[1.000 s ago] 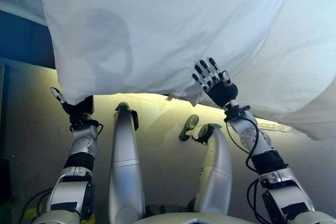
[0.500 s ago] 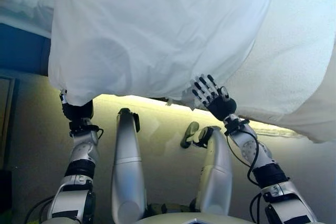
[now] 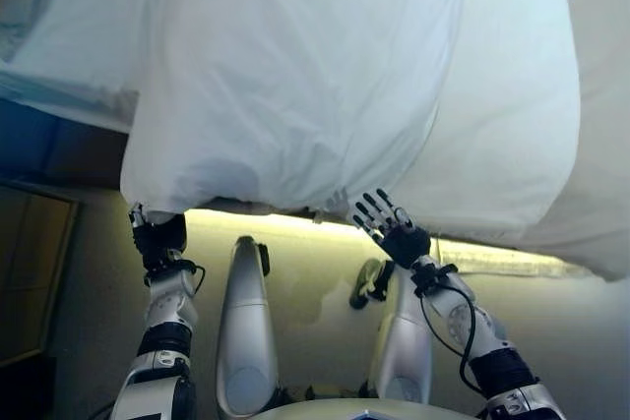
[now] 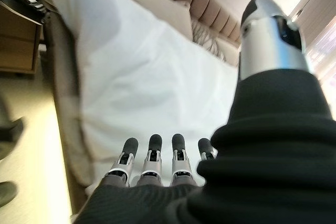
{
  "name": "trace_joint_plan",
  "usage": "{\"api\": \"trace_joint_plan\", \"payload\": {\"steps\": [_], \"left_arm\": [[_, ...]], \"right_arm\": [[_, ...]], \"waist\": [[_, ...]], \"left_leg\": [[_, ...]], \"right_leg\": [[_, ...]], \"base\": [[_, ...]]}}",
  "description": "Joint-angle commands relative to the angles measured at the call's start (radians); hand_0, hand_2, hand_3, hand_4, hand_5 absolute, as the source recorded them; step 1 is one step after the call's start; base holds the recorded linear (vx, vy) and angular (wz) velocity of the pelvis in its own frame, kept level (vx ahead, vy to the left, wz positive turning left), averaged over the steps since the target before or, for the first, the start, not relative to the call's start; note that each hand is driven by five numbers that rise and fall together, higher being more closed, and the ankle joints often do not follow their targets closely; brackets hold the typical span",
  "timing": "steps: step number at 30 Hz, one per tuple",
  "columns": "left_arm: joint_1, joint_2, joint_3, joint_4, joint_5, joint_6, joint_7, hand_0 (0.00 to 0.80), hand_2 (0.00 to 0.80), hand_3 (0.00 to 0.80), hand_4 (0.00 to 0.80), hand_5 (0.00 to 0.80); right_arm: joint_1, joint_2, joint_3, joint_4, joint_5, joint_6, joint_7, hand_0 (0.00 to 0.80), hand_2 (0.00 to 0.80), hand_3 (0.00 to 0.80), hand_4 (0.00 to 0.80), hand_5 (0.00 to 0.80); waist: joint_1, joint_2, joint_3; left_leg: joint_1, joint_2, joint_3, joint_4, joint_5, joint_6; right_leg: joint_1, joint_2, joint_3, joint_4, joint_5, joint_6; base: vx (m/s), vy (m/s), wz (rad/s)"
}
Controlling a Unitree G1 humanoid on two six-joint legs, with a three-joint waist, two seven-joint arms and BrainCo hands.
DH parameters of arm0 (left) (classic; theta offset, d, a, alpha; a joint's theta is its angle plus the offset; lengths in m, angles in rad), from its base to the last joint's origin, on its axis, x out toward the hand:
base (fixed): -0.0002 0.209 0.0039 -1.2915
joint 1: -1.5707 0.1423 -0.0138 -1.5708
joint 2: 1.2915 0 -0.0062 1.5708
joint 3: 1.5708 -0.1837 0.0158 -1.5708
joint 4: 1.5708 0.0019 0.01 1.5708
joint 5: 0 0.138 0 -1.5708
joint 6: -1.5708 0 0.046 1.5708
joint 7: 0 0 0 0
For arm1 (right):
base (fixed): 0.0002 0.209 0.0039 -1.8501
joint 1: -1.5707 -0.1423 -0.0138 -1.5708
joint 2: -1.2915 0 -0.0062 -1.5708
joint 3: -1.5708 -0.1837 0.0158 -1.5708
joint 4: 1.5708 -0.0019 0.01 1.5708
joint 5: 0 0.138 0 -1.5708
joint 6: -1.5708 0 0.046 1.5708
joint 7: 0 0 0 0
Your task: Make the bed neatly
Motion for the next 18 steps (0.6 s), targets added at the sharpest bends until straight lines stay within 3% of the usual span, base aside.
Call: {"api": "trace_joint_plan", "payload": {"steps": [1,8,12,18], "left_arm": [[0.149,0.033,0.130,0.008,0.056,-0.032,0.019,0.800,0.800,0.800,0.800,0.800],[0.197,0.040,0.243,0.037,0.141,-0.023,0.126,0.800,0.800,0.800,0.800,0.800],[0.211,0.051,0.291,0.087,0.175,-0.021,0.201,0.800,0.800,0.800,0.800,0.800],[0.222,0.094,0.347,0.182,0.229,-0.009,0.311,0.800,0.800,0.800,0.800,0.800]], "right_arm": [[0.021,0.013,-0.086,-0.019,-0.010,-0.035,-0.006,0.000,0.000,0.000,0.000,0.000],[0.060,-0.020,-0.156,-0.027,-0.058,-0.010,0.004,0.000,0.000,0.000,0.000,0.000],[0.066,-0.059,-0.187,-0.024,-0.081,0.017,0.012,0.000,0.000,0.000,0.000,0.000],[0.073,-0.117,-0.197,-0.048,-0.073,0.055,-0.009,0.000,0.000,0.000,0.000,0.000]], "waist": [[0.054,0.030,-0.074],[0.050,0.070,-0.099],[0.038,0.103,-0.092],[0.018,0.123,-0.080]], "left_leg": [[0.031,-0.007,0.013,-0.082,0.137,0.019],[0.196,-0.014,0.050,-0.242,0.182,-0.001],[0.231,-0.015,0.058,-0.264,0.183,-0.013],[0.255,-0.005,0.075,-0.284,0.189,-0.031]], "right_leg": [[0.082,-0.048,0.029,-0.242,0.348,0.068],[0.204,-0.113,0.005,-0.350,0.344,0.090],[0.220,-0.139,0.008,-0.353,0.324,0.103],[0.235,-0.157,0.013,-0.369,0.317,0.114]], "base": [[0.086,0.036,0.13],[0.070,0.130,0.17],[0.041,0.175,0.12],[0.000,0.130,-0.02]]}}
